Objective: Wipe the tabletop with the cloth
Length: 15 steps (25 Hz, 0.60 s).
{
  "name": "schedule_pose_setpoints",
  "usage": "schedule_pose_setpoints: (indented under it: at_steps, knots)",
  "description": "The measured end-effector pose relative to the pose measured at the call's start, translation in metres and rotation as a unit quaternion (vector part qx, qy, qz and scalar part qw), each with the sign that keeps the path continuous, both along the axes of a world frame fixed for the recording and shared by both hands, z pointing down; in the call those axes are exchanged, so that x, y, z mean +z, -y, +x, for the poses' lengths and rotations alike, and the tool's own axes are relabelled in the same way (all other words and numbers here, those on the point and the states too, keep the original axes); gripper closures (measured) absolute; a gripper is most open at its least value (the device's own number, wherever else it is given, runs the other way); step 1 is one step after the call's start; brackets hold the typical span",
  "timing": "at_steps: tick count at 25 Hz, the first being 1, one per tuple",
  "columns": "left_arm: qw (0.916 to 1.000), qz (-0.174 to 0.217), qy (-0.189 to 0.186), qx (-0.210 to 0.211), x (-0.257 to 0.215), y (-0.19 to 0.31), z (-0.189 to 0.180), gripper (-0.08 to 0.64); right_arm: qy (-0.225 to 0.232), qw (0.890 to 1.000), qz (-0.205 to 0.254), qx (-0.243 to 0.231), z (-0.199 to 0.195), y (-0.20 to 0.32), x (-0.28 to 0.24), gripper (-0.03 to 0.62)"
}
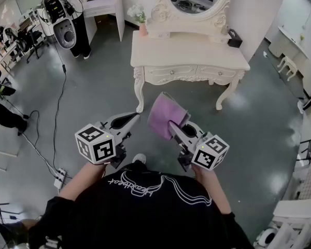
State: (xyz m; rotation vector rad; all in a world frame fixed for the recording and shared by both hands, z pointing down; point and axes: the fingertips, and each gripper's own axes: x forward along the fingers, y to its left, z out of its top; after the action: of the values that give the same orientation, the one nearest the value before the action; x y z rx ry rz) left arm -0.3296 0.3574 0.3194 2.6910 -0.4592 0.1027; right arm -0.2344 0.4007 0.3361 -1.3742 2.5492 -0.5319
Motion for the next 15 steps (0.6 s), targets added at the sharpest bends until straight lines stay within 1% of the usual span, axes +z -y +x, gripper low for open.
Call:
schedule_pose_setpoints:
  at_steps: [5,10,12,15]
  knots:
    - [1.0000,0.001,-0.001,-0.006,0.004,0.011,-0.011,0.557,-0.015,1.000,0.002,0.006,0.001,0.011,0.001,0.543]
    - [0.9999,0.005,-0.011,-0.010,0.006,0.034,-0.011,0.557,-0.034,0.999,0.005,0.000,0.002,0.030,0.006,0.543]
    - [0.9999,0.007,-0.013,-0.008,0.013,0.043,-0.009,0.556,-0.039,0.999,0.002,0.005,0.006,0.040,0.011,0.543]
    - [0.9999,-0.002,-0.014,-0.007,0.027,0.062,-0.011,0.557,-0.042,0.999,-0.008,0.015,0.007,0.061,0.023,0.543]
